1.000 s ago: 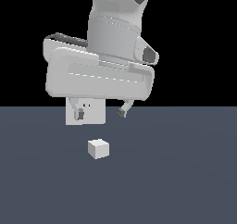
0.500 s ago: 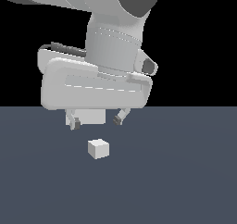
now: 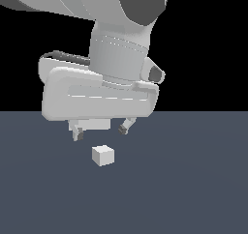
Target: Plug the charger into the wall socket.
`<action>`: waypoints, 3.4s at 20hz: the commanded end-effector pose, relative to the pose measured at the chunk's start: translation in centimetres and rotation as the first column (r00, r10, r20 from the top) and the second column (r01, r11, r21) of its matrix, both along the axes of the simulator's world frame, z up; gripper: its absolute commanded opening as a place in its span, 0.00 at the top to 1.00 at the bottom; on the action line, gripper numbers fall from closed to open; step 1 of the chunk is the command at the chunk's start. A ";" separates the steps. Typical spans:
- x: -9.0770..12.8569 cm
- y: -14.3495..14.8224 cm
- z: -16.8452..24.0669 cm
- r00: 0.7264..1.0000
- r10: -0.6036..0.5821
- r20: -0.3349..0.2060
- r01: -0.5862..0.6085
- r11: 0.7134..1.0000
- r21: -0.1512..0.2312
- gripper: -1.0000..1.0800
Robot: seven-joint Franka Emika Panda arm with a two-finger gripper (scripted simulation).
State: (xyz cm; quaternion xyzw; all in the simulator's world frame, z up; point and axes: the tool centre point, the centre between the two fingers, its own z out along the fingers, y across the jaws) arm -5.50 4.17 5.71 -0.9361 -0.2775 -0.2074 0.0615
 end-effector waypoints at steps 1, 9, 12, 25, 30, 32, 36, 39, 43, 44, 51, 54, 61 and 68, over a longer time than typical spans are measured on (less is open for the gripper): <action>-0.1 0.0 -0.7 1.000 0.001 -0.001 -0.001 1.000 0.000 0.04; -0.1 0.0 -3.9 1.000 0.004 0.000 -0.004 1.000 -0.002 0.04; -0.1 0.0 -4.5 1.000 0.004 0.000 -0.004 1.000 -0.002 0.04; -0.2 0.4 -4.5 1.000 0.009 0.000 -0.009 1.000 0.000 1.00; -0.2 0.5 -4.0 1.000 -0.008 0.000 0.008 1.000 0.000 1.00; -0.2 0.6 -3.5 1.000 -0.025 0.001 0.025 1.000 0.001 1.00; -0.1 0.9 -2.0 0.997 -0.074 0.002 0.074 0.997 0.002 1.00; -0.1 1.3 -0.5 0.993 -0.122 0.003 0.122 0.993 0.003 1.00; 0.0 1.7 1.4 0.983 -0.186 0.004 0.186 0.983 0.005 1.00; 0.1 1.8 1.9 0.980 -0.199 0.004 0.199 0.980 0.006 1.00; 0.3 2.2 3.8 0.965 -0.262 0.003 0.262 0.965 0.005 1.00; 0.3 2.3 4.2 0.962 -0.274 0.002 0.274 0.962 0.004 1.00; 0.3 2.3 4.3 0.960 -0.280 0.001 0.280 0.960 0.001 1.00; 0.6 2.4 4.3 0.960 -0.280 0.001 0.280 0.960 0.001 1.00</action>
